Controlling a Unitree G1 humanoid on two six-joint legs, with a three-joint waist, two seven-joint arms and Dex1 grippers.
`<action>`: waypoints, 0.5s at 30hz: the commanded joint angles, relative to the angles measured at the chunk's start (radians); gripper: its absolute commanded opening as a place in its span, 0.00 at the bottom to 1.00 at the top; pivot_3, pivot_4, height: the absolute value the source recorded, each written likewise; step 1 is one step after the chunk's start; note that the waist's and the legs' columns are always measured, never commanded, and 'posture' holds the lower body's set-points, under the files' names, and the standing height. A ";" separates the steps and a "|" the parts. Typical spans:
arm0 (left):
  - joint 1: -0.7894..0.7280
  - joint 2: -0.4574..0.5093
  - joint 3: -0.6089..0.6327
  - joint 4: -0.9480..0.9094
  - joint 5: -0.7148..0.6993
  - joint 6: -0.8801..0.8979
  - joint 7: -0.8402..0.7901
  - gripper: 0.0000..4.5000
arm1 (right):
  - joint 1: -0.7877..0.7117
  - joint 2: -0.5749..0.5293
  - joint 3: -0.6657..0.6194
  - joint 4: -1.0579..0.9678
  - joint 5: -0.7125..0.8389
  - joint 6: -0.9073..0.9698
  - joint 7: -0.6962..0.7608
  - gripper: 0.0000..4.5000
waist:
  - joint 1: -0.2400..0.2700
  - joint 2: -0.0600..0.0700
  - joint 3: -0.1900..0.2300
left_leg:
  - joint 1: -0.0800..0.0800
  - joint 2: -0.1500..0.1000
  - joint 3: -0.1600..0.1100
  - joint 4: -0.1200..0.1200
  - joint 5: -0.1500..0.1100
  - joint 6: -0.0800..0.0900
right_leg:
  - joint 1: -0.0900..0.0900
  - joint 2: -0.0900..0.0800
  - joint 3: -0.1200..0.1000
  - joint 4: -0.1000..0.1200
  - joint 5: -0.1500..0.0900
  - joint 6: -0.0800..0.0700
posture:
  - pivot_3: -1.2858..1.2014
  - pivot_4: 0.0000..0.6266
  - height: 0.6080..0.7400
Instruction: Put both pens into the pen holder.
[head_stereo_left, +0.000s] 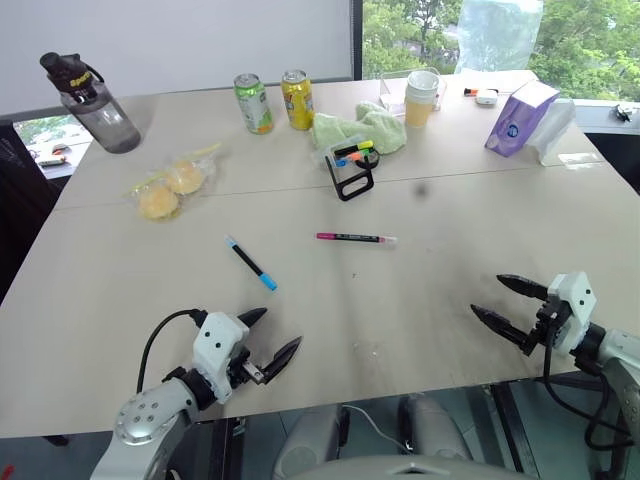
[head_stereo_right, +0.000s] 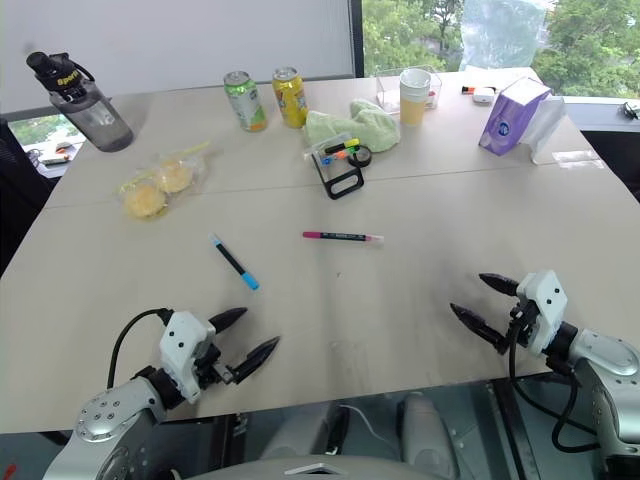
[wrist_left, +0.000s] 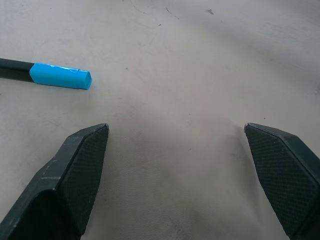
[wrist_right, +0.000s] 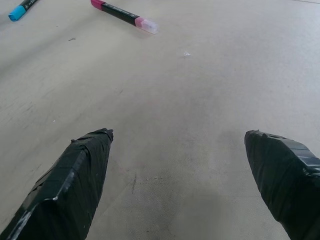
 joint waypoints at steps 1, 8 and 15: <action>-0.002 0.002 0.008 -0.029 -0.007 -0.018 0.000 0.99 | -0.016 -0.003 -0.002 0.001 -0.001 -0.025 0.008 1.00 | 0.000 0.000 0.000 | 0.000 0.000 0.000 0.000 0.000 0.000 | 0.000 0.000 0.000 0.000 0.000 0.000 | 0.52 0.24 1.00; -0.019 0.007 0.027 -0.001 -0.025 -0.029 -0.015 0.99 | -0.042 0.007 0.020 0.022 -0.012 -0.039 0.008 1.00 | 0.000 0.000 0.000 | 0.000 0.000 0.000 0.000 0.000 0.000 | 0.000 0.000 0.000 0.000 0.000 0.000 | 0.52 0.24 1.00; -0.026 0.002 0.029 0.017 -0.024 -0.047 -0.027 0.99 | -0.068 0.005 0.029 0.045 -0.020 -0.048 0.012 1.00 | -0.001 0.000 0.000 | 0.000 0.000 0.000 0.000 0.000 0.000 | 0.000 0.000 0.000 0.000 0.000 0.000 | 0.52 0.24 1.00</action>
